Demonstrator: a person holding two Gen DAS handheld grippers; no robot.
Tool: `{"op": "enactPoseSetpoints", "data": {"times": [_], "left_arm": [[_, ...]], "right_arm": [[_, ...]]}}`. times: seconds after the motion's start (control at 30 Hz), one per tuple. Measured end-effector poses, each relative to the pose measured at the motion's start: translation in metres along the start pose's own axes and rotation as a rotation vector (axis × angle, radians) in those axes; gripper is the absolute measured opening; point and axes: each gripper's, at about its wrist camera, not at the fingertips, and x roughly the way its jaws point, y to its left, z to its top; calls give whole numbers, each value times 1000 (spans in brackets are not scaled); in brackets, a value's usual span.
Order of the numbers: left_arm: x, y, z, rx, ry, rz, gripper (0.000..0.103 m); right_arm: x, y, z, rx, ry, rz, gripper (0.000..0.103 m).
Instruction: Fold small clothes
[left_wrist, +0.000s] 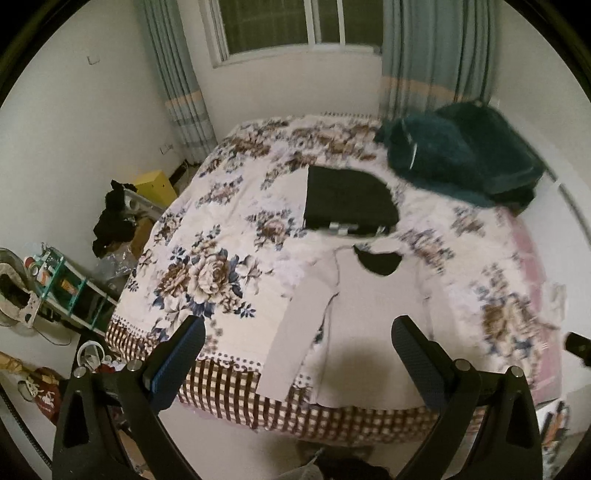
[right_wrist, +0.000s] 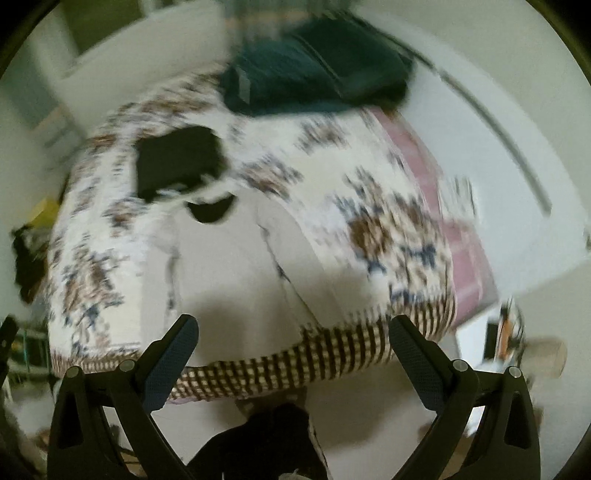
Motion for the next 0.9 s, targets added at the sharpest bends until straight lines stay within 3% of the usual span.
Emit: {"op": "enactPoseSetpoints", "data": {"times": [0.07,0.17,0.37,0.5,0.67,0.73,0.8,0.9], "left_arm": [[51,-5,-9,20,68,27,103],[111,-11,-29,35,152,57,103],[222,-34,-76,70,287,143,103],[286,-43,-115,44,397,197,103],[328,-55,-146,40,480,205,103],[342,-60,-152,45,485,199,103],[351,-60,-156,28,493,180,103],[360,-60,-156,5,493,145,103]], "right_arm": [[64,-30,-2,88,81,-14,100],[162,-73,-12,242,214,1,78],[366,-152,-53,524,433,92,77],[466,-179,-90,695,514,147,77],[527,-168,-116,877,510,331,77],[531,-159,-115,885,475,355,59],[529,-149,-110,875,435,386,8],[505,-149,-90,867,360,404,8]]}}
